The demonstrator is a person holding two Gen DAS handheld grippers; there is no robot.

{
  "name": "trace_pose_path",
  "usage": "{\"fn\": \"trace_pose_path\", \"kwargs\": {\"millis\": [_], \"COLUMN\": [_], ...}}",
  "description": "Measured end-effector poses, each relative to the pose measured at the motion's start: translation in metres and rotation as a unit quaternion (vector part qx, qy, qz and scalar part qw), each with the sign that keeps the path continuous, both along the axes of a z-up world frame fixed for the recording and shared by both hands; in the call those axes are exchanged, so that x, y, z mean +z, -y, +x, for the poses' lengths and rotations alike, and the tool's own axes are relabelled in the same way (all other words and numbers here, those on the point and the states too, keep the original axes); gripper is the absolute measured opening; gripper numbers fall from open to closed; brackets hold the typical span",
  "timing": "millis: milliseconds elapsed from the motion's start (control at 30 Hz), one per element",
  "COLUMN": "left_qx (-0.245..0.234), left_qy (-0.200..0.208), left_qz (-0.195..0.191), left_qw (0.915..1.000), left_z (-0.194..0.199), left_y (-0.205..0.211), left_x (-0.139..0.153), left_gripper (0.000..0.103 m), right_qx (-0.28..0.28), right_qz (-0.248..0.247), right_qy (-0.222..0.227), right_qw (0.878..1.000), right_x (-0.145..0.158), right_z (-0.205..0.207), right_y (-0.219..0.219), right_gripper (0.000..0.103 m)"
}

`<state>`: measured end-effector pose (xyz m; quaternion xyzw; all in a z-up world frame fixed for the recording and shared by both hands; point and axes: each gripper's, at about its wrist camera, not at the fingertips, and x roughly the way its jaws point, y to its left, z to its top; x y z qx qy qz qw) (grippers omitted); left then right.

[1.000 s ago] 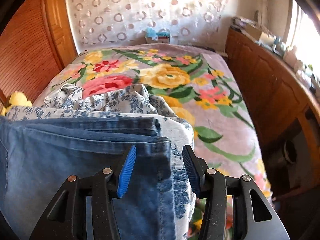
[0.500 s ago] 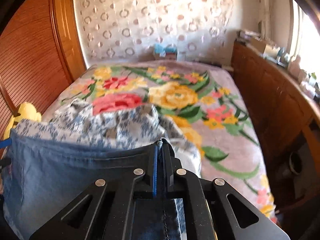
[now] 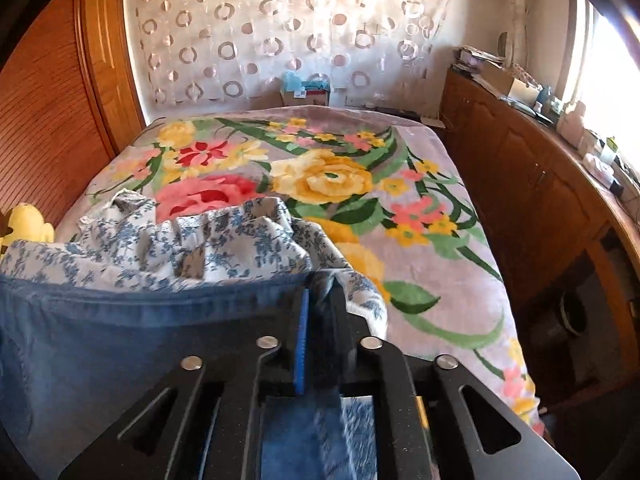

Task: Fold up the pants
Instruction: 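Grasp the folded jeans edge with the right tool, tug, and release, then press and smooth the folded jeans with both open tools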

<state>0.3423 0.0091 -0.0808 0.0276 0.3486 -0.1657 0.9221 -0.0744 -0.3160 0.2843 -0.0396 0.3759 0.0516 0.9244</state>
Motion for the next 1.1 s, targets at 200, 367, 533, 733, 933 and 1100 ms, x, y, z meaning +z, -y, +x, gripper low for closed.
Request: {"fn": "trace_pose_path", "kwargs": {"millis": [200,367,533,733,933,1100], "left_qx": [0.002,-0.010,-0.038,-0.079,-0.091,-0.092], "left_qy": [0.003,0.009,0.021,0.015,-0.006,-0.023], "left_qz": [0.011,0.005,-0.004,0.000,0.024,0.035], "left_qw": [0.9999,0.9999,0.9991,0.9967,0.9955,0.9949], "left_z": [-0.002,-0.011,-0.023,-0.036,-0.036,-0.034], "left_y": [0.004,0.005,0.017,0.037,0.047,0.052], "left_x": [-0.001,0.005,0.013,0.009,-0.007,-0.018], "left_gripper": [0.084,0.084,0.084,0.084,0.084,0.084], "right_qx": [0.036,0.047,0.046,0.035,-0.002,-0.035], "right_qz": [0.023,0.024,0.039,0.033,0.011,0.022], "right_qy": [0.003,-0.003,-0.014,-0.016,-0.040,-0.035], "right_qw": [0.999,0.999,0.998,0.999,0.999,0.999], "right_x": [0.008,0.003,-0.004,0.003,-0.005,-0.001], "right_z": [-0.052,-0.100,-0.123,-0.142,-0.147,-0.157], "right_y": [-0.001,-0.003,-0.001,0.006,0.020,0.045], "right_gripper": [0.040,0.040,0.040,0.040,0.040,0.040]}}
